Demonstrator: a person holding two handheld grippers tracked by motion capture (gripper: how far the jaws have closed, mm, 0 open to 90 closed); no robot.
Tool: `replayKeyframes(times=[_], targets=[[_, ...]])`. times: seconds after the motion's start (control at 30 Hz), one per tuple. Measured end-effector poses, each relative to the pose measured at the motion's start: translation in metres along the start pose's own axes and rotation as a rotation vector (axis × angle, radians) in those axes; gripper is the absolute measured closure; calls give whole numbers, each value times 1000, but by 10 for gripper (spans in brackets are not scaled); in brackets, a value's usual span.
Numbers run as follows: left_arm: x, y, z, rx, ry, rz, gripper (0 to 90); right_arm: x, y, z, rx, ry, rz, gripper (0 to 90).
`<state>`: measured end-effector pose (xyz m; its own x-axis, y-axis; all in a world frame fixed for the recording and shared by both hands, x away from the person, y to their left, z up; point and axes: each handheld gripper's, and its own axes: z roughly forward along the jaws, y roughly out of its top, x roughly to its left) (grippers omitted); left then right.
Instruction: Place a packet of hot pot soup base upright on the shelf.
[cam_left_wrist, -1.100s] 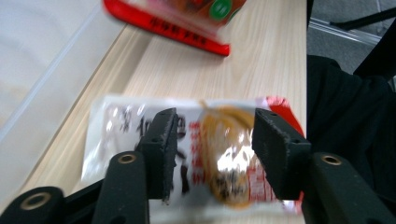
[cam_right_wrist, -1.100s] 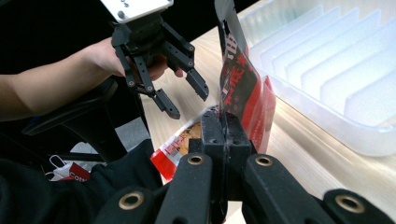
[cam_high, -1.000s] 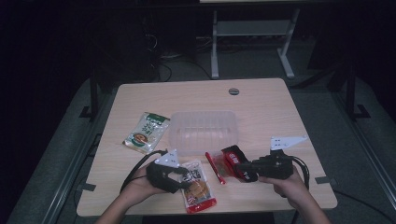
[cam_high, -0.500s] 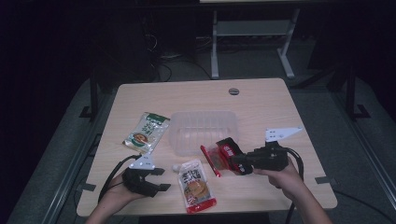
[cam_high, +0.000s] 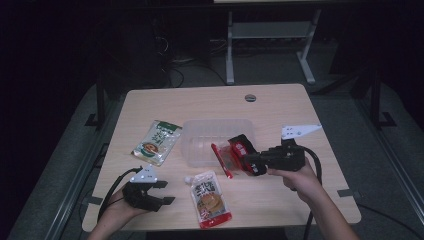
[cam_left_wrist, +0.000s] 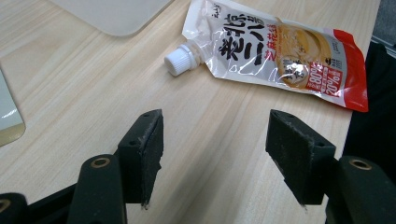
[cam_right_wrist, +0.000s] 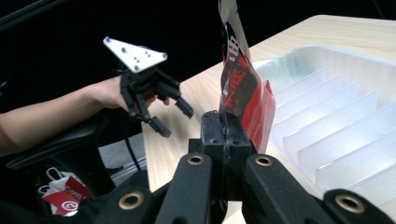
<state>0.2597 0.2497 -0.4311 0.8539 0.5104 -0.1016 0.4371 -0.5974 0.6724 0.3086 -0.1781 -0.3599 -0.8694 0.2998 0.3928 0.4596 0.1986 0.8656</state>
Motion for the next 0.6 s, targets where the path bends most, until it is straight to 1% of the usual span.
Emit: replayKeyframes(times=[0.03,0.17,0.23,0.3,0.37,0.5,0.6], targets=[[-1,0,1,-5,-2,-10,363,0,2,0,1,-1,-4,900],[0,0,1,-1,-1,4,361,-1,10,3,-6,-13,-6,900],[0,0,2,-1,-4,1,359,-1,15,5,-9,-14,-9,900],[0,0,3,6,-2,7,356,-2,20,8,-13,-18,-12,900],[0,0,4,0,-4,0,354,-3,24,11,-14,-25,-8,900],[0,0,3,9,-4,12,350,-6,32,21,-20,-28,-15,900],[0,0,4,9,-3,13,348,-9,37,28,-25,-25,-14,900]])
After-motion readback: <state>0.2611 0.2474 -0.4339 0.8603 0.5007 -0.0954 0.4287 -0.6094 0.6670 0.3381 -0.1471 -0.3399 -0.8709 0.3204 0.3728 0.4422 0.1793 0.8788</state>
